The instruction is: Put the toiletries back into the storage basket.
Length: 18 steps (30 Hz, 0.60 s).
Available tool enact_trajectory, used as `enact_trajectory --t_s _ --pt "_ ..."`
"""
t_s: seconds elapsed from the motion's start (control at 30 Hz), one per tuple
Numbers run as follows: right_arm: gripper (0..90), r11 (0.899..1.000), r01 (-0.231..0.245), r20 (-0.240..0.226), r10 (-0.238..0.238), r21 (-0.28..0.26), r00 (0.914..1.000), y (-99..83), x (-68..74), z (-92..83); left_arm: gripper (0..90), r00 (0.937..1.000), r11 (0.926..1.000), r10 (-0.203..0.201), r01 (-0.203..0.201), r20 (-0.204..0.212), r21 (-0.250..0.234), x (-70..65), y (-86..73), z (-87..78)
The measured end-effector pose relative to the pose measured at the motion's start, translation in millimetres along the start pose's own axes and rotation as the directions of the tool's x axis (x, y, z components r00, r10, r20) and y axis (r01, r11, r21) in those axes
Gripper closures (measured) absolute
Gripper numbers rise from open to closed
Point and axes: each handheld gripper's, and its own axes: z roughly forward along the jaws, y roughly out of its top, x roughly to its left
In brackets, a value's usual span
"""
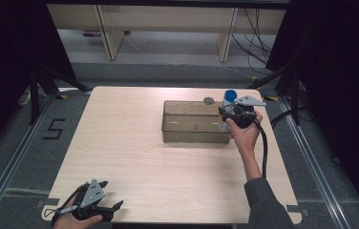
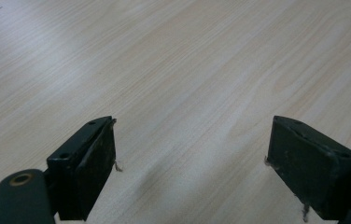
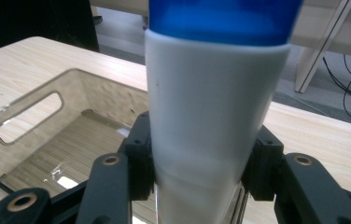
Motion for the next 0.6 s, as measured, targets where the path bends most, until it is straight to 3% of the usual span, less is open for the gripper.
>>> enact_trajectory --t_s 0.03,0.1,0.13,0.2,0.27,0.37,0.4,0.43,0.47,0.53,0.57,0.6 --pt "54.6 1.000 0.023 0.003 -0.023 -0.004 0.9997 -0.8 -2.1 0.2 14.8 0.9998 0.9999 -0.013 0.013 0.013 -0.005 -0.8 -0.2 -0.3" --pt "54.5 1.000 -0.006 0.001 0.006 -0.005 1.0000 -3.6 -1.4 2.4 14.8 0.9998 1.0000 -0.007 0.007 0.016 0.002 -0.5 0.1 -0.6" --pt "54.5 1.000 0.020 0.004 -0.020 -0.003 0.9998 -4.4 -3.4 2.3 14.8 0.9999 0.9999 0.005 -0.005 0.009 0.013 0.5 0.3 -0.8" --pt "54.6 1.000 -0.004 0.009 0.004 0.002 0.9999 -7.0 -1.0 3.3 14.8 1.0000 1.0000 -0.003 0.003 0.003 0.000 -0.5 0.0 0.0" --pt "54.6 1.000 0.015 0.003 -0.015 -0.012 0.9999 -8.9 -2.8 4.4 14.8 0.9998 0.9999 -0.011 0.011 0.017 0.002 -0.4 -0.1 -0.9" --pt "54.6 1.000 0.010 0.004 -0.010 -0.010 0.9999 -12.5 -3.1 4.4 14.8 1.0000 1.0000 -0.003 0.003 0.003 0.009 0.4 0.3 -1.2" --pt "54.6 0.999 0.032 0.015 -0.032 -0.021 0.9994 -13.5 -4.2 5.3 14.8 1.0000 1.0000 -0.007 0.007 0.006 0.004 -0.1 0.4 -0.8" --pt "54.6 1.000 0.004 -0.004 -0.004 -0.003 1.0000 -14.6 -2.6 4.6 14.8 0.9999 1.0000 -0.007 0.007 0.016 0.004 -0.2 0.0 -0.5" --pt "54.6 1.000 0.028 0.011 -0.028 -0.014 0.9996 -15.5 -4.3 5.0 14.8 0.9999 0.9998 -0.014 0.014 0.005 0.011 -0.7 -0.2 -0.3" --pt "54.6 1.000 0.011 0.007 -0.010 -0.014 0.9999 -17.3 -4.0 5.5 14.8 1.0000 0.9999 0.005 -0.005 -0.007 0.009 0.5 0.0 -0.2" --pt "54.6 1.000 -0.005 -0.002 0.005 0.001 1.0000 -18.0 -3.1 4.7 14.8 1.0000 1.0000 -0.008 0.008 -0.002 0.000 -0.3 -0.1 0.1" --pt "54.6 1.000 0.027 0.005 -0.027 -0.015 0.9996 -18.7 -5.3 5.5 14.8 0.9999 1.0000 -0.005 0.005 0.015 0.003 0.0 0.1 -0.7"
